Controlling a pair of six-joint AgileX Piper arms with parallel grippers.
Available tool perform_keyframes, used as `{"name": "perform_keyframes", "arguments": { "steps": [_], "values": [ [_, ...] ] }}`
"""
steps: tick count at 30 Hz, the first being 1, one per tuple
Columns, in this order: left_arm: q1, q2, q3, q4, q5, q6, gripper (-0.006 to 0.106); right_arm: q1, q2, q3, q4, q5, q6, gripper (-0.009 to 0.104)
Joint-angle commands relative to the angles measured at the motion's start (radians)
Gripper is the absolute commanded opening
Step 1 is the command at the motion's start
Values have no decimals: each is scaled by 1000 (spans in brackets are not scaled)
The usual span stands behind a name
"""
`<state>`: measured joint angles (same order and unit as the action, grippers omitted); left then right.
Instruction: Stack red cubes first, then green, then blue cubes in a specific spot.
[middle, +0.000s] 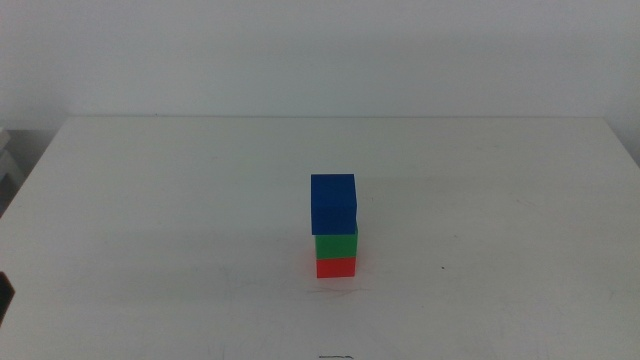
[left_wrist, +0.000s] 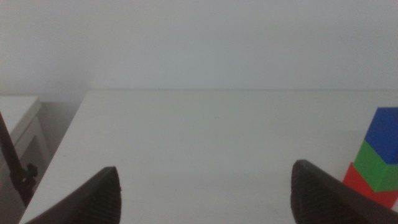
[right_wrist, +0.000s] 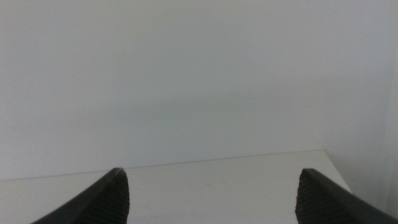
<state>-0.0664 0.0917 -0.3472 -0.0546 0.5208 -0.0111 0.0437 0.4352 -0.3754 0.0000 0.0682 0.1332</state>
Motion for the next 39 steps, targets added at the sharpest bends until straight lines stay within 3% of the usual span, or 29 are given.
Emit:
{"name": "perform_keyframes", "arguments": {
  "steps": [1, 14, 31, 39],
  "values": [
    [-1, 0, 9, -9, -144, -5, 94, -8, -76, 51, 0, -112, -14, 75],
    [-1, -60, 118, -11, -191, -5, 94, -8, -362, 381, 0, -111, -14, 75],
    [-1, -127, 377, -11, -372, -5, 94, -8, -458, 386, -20, -56, -14, 75],
    [-1, -126, 374, -11, -366, -5, 94, -8, -458, 386, -20, -56, -14, 75]
  ]
}}
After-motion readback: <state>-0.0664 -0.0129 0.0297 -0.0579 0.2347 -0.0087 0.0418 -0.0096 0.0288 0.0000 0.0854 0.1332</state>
